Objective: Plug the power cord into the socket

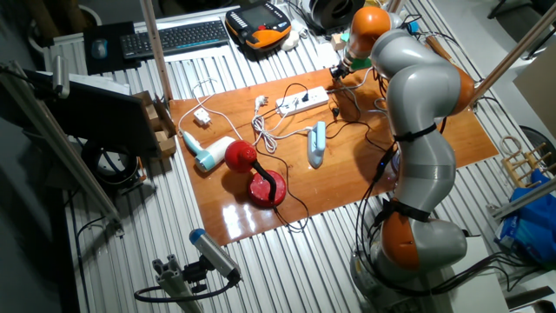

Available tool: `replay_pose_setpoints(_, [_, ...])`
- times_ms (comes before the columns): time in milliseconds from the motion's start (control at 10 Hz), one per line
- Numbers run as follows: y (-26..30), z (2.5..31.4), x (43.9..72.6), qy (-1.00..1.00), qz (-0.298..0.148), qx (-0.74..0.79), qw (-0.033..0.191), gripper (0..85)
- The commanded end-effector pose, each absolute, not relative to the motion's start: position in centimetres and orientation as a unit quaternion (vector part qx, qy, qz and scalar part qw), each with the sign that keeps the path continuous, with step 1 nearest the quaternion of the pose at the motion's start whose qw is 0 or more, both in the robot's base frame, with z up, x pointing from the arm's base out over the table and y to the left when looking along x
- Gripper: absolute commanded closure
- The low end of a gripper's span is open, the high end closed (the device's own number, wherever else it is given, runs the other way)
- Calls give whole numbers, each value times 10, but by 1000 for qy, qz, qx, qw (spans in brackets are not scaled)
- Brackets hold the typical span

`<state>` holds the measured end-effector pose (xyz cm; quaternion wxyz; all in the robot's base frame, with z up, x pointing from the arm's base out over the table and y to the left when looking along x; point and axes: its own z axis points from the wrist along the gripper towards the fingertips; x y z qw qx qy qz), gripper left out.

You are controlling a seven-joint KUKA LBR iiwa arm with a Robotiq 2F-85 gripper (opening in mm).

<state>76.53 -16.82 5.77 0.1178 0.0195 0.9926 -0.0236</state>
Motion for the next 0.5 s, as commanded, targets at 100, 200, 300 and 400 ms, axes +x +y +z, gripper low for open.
replay_pose_setpoints(100, [-169,58,765,993,-24,19,118,510])
replay_pose_setpoints(200, [-169,57,766,993,-24,19,118,510])
replay_pose_setpoints(300, [-170,57,766,992,-24,19,119,510])
replay_pose_setpoints(400, [-170,57,766,992,-24,19,119,510])
